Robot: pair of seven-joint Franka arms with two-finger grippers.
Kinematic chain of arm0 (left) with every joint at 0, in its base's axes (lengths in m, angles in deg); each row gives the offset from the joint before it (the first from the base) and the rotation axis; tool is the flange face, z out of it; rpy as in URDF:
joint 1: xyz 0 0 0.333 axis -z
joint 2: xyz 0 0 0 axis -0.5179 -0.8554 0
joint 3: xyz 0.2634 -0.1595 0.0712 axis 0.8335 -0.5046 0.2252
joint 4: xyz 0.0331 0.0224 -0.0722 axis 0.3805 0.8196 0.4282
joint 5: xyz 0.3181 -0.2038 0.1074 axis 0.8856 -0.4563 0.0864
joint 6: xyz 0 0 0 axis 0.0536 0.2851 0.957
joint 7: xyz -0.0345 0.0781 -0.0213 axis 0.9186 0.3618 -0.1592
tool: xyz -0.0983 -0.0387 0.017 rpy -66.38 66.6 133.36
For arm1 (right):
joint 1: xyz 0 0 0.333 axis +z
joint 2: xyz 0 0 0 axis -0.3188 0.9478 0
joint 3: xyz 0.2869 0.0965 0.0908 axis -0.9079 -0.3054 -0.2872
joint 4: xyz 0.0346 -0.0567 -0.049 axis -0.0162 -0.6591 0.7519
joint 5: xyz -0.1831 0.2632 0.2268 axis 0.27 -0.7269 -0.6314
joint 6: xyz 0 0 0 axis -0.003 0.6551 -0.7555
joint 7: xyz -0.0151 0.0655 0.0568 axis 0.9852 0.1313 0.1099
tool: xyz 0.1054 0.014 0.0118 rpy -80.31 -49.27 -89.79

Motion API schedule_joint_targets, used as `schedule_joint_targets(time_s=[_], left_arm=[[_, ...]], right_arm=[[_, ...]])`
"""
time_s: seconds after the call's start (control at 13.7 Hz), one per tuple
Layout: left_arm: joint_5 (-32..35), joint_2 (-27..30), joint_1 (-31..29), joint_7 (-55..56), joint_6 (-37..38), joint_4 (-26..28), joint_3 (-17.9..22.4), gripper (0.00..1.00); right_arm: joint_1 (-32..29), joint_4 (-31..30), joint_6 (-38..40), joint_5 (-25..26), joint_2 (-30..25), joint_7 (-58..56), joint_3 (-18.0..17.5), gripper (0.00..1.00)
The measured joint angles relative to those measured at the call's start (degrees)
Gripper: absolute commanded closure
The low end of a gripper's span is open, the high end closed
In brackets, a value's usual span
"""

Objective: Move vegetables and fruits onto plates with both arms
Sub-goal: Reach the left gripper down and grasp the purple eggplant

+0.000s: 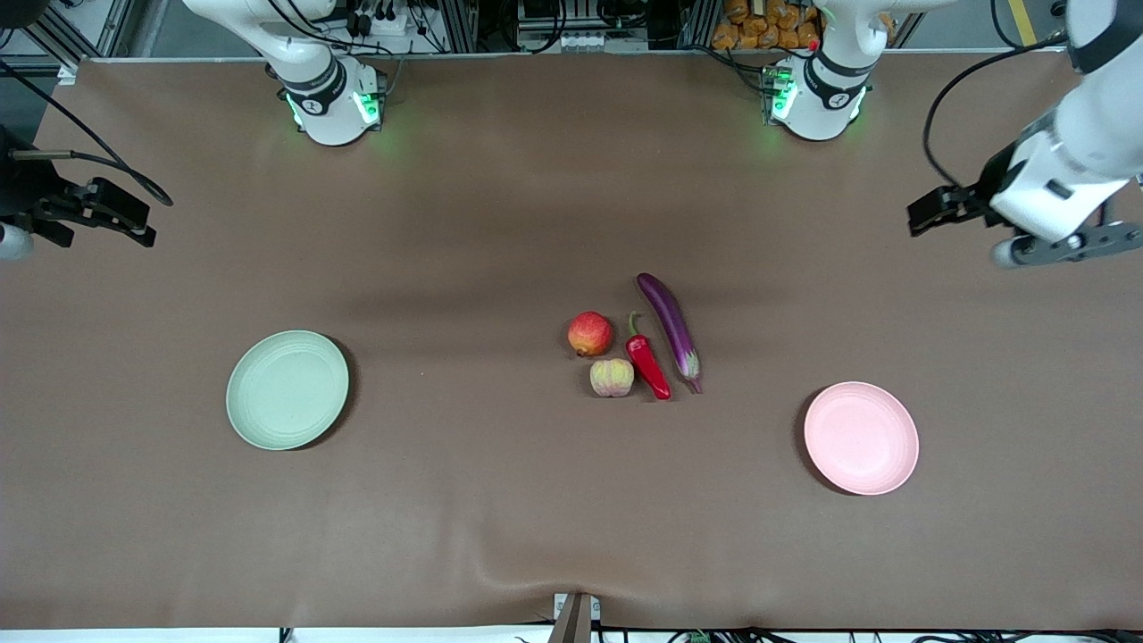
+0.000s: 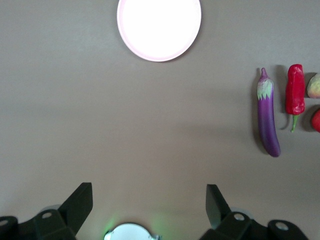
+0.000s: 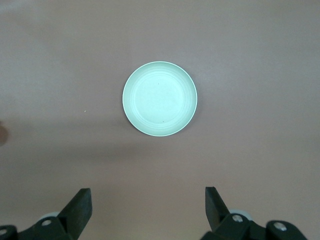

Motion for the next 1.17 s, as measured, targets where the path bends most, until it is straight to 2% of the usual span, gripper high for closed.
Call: schedule_joint_targets(time_s=[0.15,0.44,0.73,0.88,1.17], left_arm=[[-0.2,-0.2,0.4,3.5,-4.6,3.8,-1.4,0.00],[-0.3,-2.8,1.0,14.5,-15.4,10.8,-6.8,0.00],[-0.3,-11.8,3.1,32.9,-26.8,13.2,-11.4,0.00],[-0.2,-16.8,6.1,39.4,-31.7,13.3,-11.9,0.00],[-0.2,-24.6,9.3,45.0,-39.2,13.3,-11.9,0.00]], right_arm=[[0.0,0.0,0.0,0.0,0.0,0.0,0.0,0.00],[0.0,0.0,0.0,0.0,0.0,0.0,0.0,0.00],[0.0,0.0,0.0,-0.2,0.0,0.0,0.1,0.00],[0.0,0.1,0.0,-0.2,0.0,0.0,0.1,0.00],[0.0,0.1,0.0,-0.2,0.0,0.0,0.2,0.00]])
